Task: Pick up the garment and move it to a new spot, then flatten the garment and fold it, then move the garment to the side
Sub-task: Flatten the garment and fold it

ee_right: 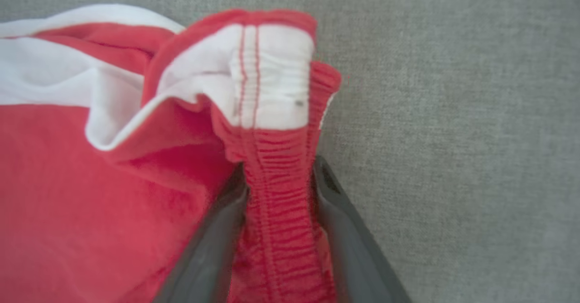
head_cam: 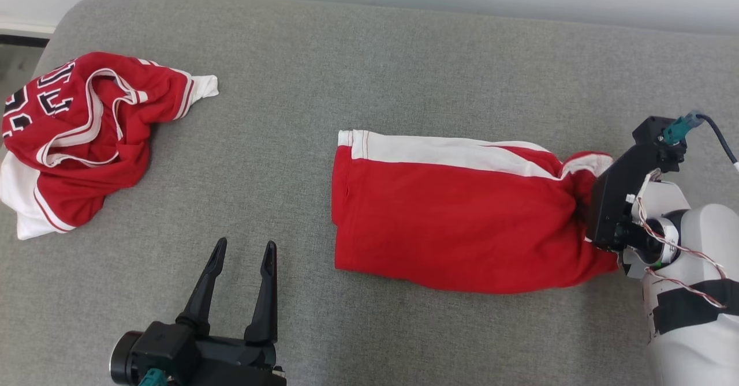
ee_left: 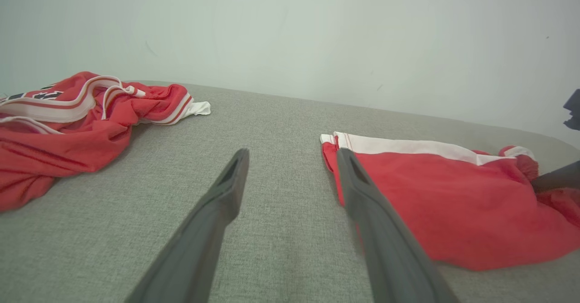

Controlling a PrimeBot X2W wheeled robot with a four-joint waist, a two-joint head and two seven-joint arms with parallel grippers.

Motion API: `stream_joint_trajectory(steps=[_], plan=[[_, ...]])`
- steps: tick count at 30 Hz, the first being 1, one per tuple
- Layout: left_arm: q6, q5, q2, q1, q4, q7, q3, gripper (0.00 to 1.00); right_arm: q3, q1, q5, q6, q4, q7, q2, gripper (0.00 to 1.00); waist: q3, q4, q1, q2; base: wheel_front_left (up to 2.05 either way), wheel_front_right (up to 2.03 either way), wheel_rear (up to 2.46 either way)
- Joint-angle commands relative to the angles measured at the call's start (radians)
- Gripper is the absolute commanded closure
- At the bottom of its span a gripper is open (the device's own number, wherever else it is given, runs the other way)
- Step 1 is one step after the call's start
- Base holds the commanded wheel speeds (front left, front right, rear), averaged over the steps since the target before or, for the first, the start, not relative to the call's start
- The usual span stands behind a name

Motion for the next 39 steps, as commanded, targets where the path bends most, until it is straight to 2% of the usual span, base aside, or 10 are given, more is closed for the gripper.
stream_joint_trajectory(steps=[1,3,4,11,23,26,31,34,39], plan=[[0.003,-0.003,-0.003,-0.003,0.0,-0.004,0.0,0.0,0.008,0.025,-0.002,0.004,0.044,0.001,0.033,0.7,0.006,0.004,0.0001,0.0001,0.0,0.0,0.0],[0.003,-0.004,-0.003,-0.003,0.0,-0.004,0.0,0.0,0.004,0.015,-0.003,0.004,0.049,-0.008,0.03,0.93,0.01,0.005,0.0001,0.0001,0.0,0.0,0.0],[0.003,-0.004,-0.003,-0.004,0.0,-0.004,0.001,0.0,0.004,0.01,-0.003,0.004,0.053,-0.012,0.03,1.0,0.012,0.005,0.0001,0.0001,0.0,0.0,0.0],[0.003,-0.004,-0.008,-0.014,0.006,-0.004,0.004,0.0,0.0,-0.009,-0.018,0.002,0.057,-0.046,-0.002,1.0,0.014,-0.002,0.0001,0.0001,0.0,0.0,0.0],[0.01,-0.013,0.001,0.021,0.003,-0.004,0.009,0.0,-0.038,0.04,-0.089,0.001,-0.092,-0.021,-0.154,1.0,-0.031,-0.042,0.0001,0.0001,0.0,0.0,0.0],[0.01,-0.017,0.002,0.021,0.004,-0.003,0.008,0.0,-0.042,0.05,-0.093,0.001,-0.125,0.002,-0.157,1.0,-0.038,-0.047,0.0001,0.0001,0.0,0.0,0.0],[0.004,-0.024,0.002,0.019,0.015,-0.003,0.006,0.0,0.008,0.033,-0.014,0.001,-0.198,0.051,-0.139,1.0,-0.055,-0.054,0.0001,0.0001,0.0,0.0,0.0],[0.002,-0.029,-0.005,0.014,0.021,-0.003,0.0,0.0,0.05,0.017,0.063,0.001,-0.224,0.082,-0.095,1.0,-0.066,-0.046,0.0001,0.0001,0.0,0.0,0.0],[0.001,-0.031,-0.02,0.003,0.038,-0.003,-0.003,0.0,0.138,0.012,0.144,0.001,-0.215,0.085,-0.058,1.0,-0.084,-0.011,0.0001,0.0001,0.0,0.0,0.0]])
